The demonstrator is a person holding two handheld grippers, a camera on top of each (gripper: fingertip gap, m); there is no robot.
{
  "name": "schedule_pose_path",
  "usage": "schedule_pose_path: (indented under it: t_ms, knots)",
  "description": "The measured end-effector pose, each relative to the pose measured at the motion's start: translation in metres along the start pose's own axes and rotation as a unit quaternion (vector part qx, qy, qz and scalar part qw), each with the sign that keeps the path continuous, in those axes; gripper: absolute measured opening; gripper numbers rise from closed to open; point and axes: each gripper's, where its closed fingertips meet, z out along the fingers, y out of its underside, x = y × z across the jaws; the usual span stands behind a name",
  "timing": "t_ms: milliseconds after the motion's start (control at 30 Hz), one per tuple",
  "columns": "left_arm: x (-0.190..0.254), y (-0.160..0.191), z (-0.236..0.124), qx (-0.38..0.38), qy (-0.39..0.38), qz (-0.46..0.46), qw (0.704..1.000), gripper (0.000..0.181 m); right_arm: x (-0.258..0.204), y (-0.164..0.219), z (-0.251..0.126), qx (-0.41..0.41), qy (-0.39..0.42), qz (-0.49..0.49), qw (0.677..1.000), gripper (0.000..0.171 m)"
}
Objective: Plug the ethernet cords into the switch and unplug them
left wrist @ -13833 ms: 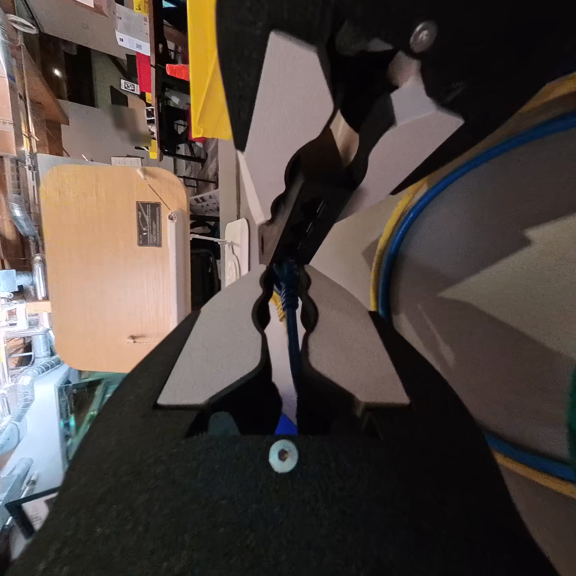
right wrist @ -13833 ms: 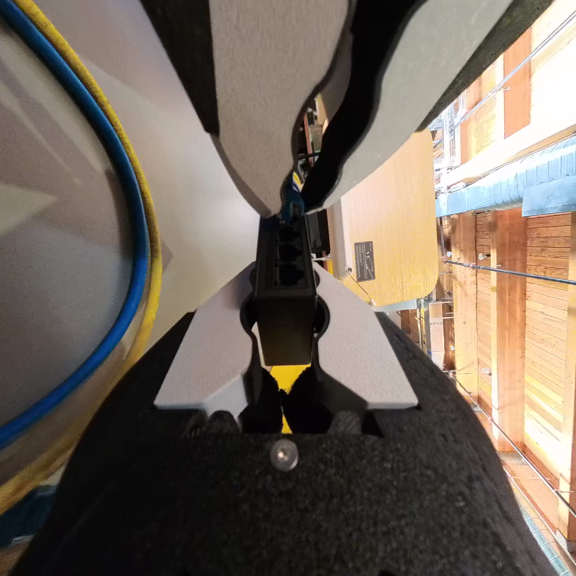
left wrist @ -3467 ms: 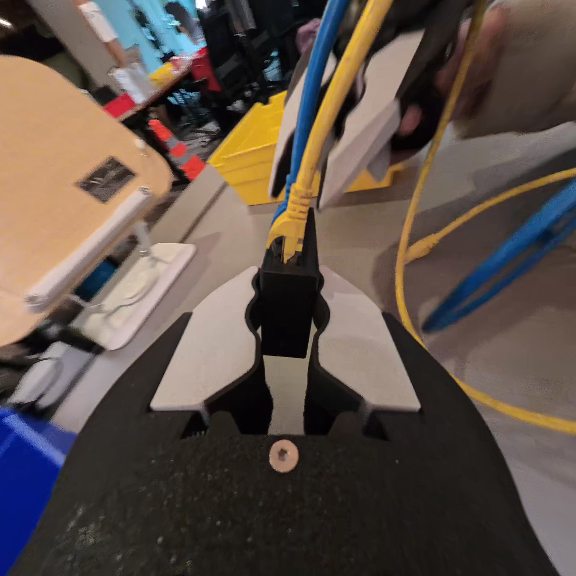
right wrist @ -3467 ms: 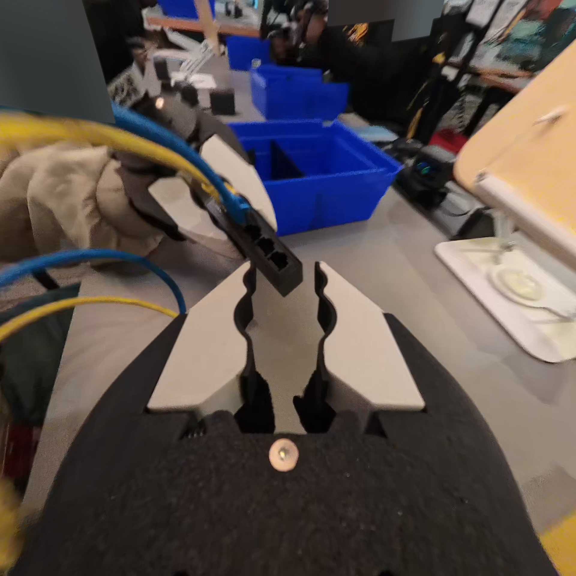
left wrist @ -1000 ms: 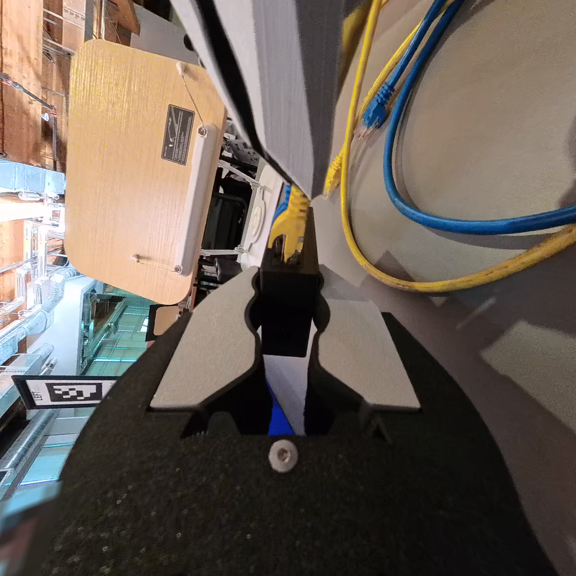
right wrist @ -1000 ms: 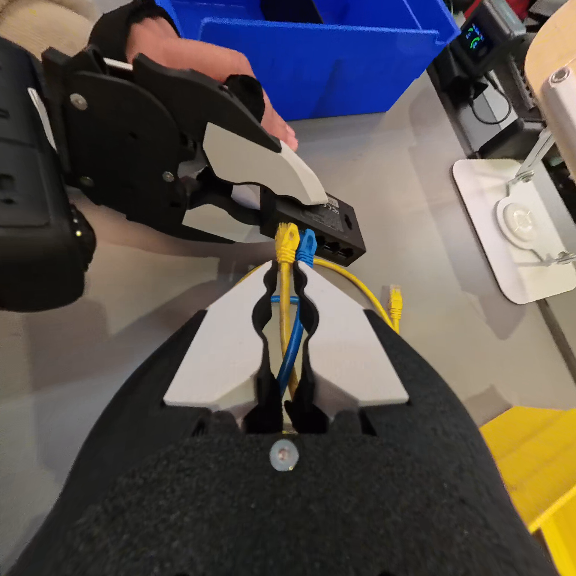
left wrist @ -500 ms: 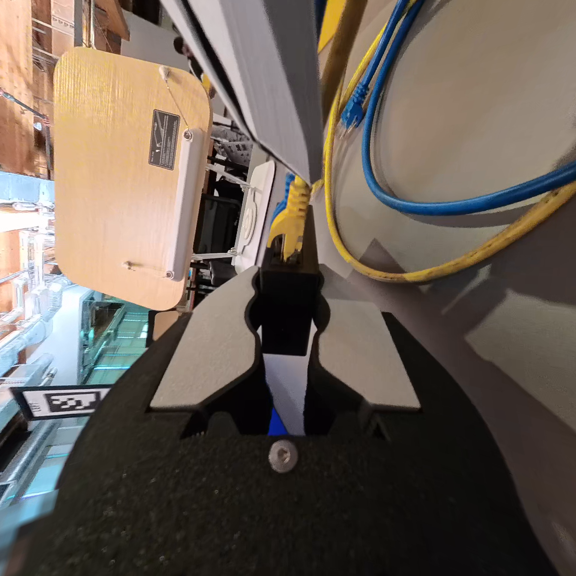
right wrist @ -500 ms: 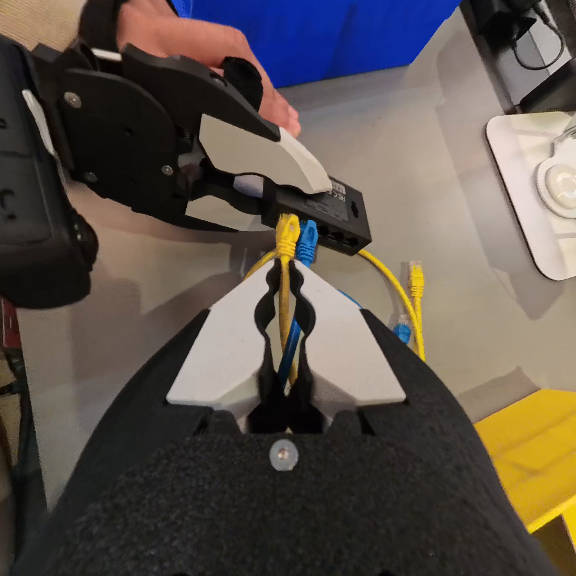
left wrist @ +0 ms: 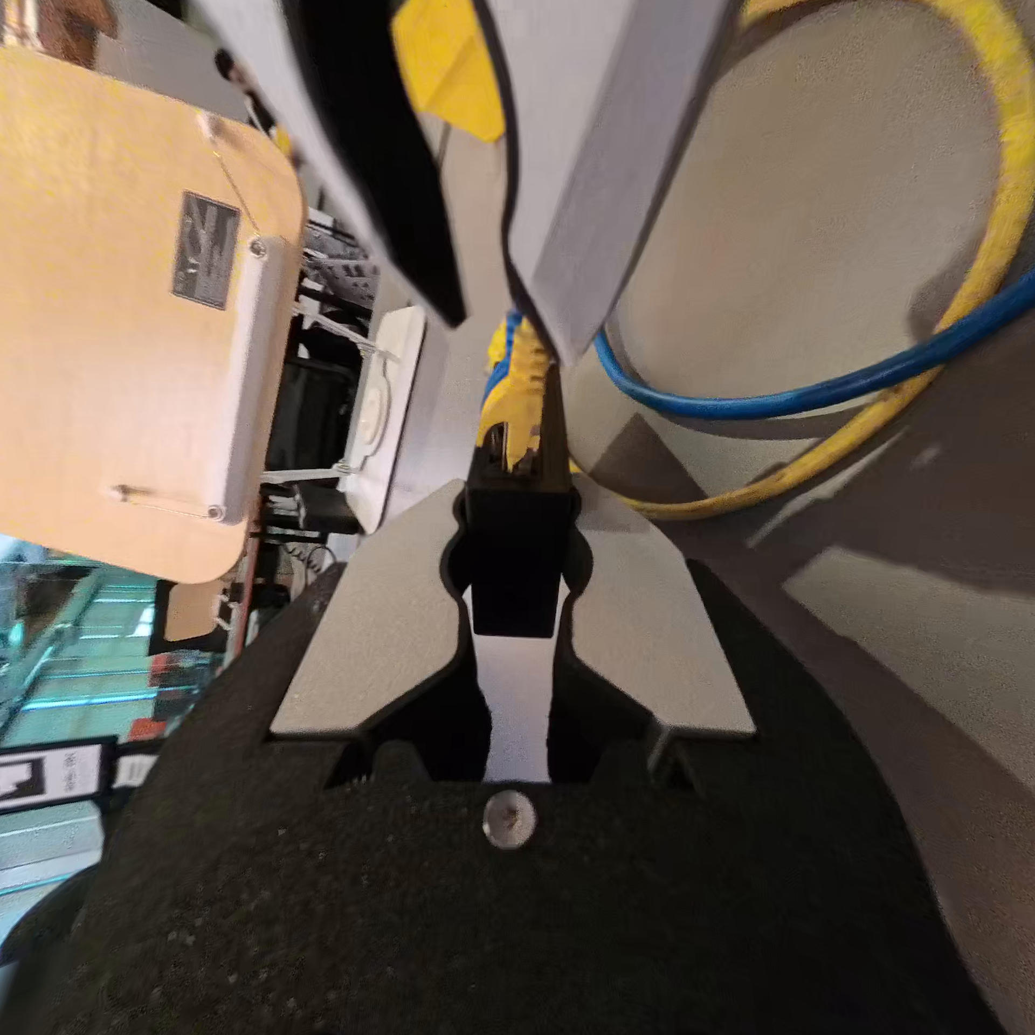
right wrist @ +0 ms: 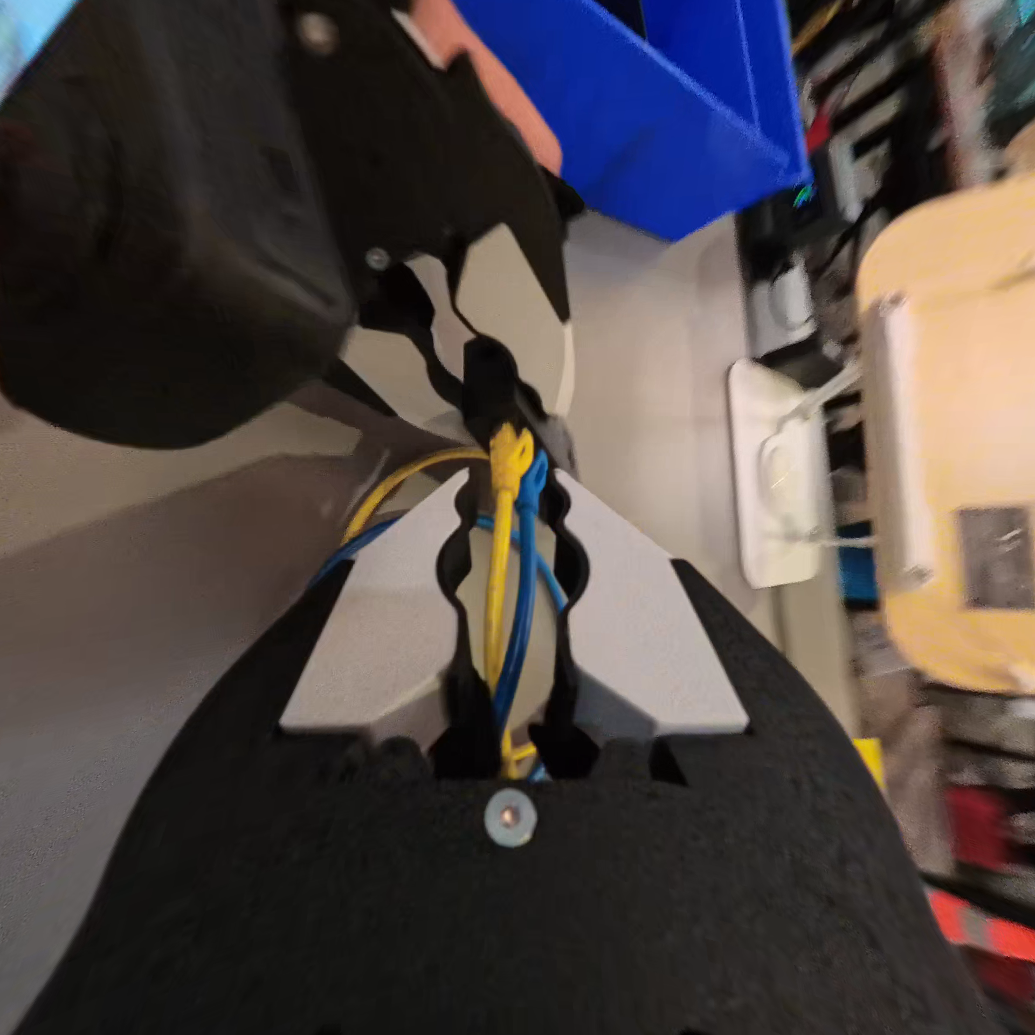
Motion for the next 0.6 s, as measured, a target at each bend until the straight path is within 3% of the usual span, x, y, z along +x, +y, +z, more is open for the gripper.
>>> schedule_pose_path:
  t_ms: [67,167,600]
  knots:
    - [0.001,-0.005,-0.003,0.008,0.002,-0.001,1.000,0.029,-0.005,-0.003,0.006,-0.007,0.008,-0.062,0.998,0.025]
    - [-0.001,-0.008,-0.004,0.006,-0.010,0.011,1.000,0.029,-0.003,-0.003,0.014,-0.009,0.011,-0.085,0.996,0.017]
    - [-0.015,-0.003,-0.009,-0.001,-0.040,0.025,0.999,0.028,0.003,-0.010,0.020,-0.046,-0.001,-0.210,0.977,0.013]
